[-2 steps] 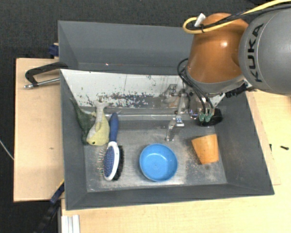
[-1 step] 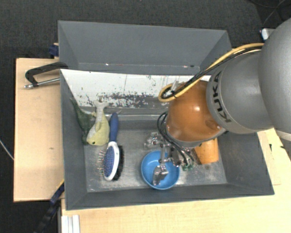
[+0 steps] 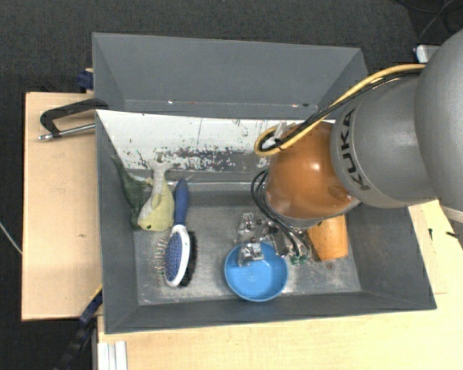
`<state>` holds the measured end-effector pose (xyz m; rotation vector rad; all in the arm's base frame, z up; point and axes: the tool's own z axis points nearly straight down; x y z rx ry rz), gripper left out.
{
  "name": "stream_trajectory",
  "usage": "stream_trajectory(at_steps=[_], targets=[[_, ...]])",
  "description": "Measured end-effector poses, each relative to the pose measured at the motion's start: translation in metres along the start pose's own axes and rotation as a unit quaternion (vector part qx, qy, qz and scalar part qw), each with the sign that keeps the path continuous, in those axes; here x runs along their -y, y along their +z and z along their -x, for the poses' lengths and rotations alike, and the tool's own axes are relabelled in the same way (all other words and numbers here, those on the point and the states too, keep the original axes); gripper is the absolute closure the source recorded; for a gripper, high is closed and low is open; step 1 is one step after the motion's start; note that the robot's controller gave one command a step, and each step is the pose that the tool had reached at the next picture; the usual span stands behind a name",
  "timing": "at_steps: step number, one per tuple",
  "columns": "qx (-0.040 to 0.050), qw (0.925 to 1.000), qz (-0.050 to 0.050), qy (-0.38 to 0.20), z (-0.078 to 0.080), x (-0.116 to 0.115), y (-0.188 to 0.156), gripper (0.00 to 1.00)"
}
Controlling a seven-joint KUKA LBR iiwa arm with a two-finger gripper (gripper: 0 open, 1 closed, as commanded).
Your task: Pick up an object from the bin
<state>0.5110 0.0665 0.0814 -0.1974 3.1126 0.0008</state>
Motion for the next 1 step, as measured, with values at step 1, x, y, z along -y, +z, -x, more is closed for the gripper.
stream_trajectory(at_steps=[1], targets=[[-0.004, 0.9999, 0.0, -0.014, 0.0152, 0.017, -0.162, 1.0]])
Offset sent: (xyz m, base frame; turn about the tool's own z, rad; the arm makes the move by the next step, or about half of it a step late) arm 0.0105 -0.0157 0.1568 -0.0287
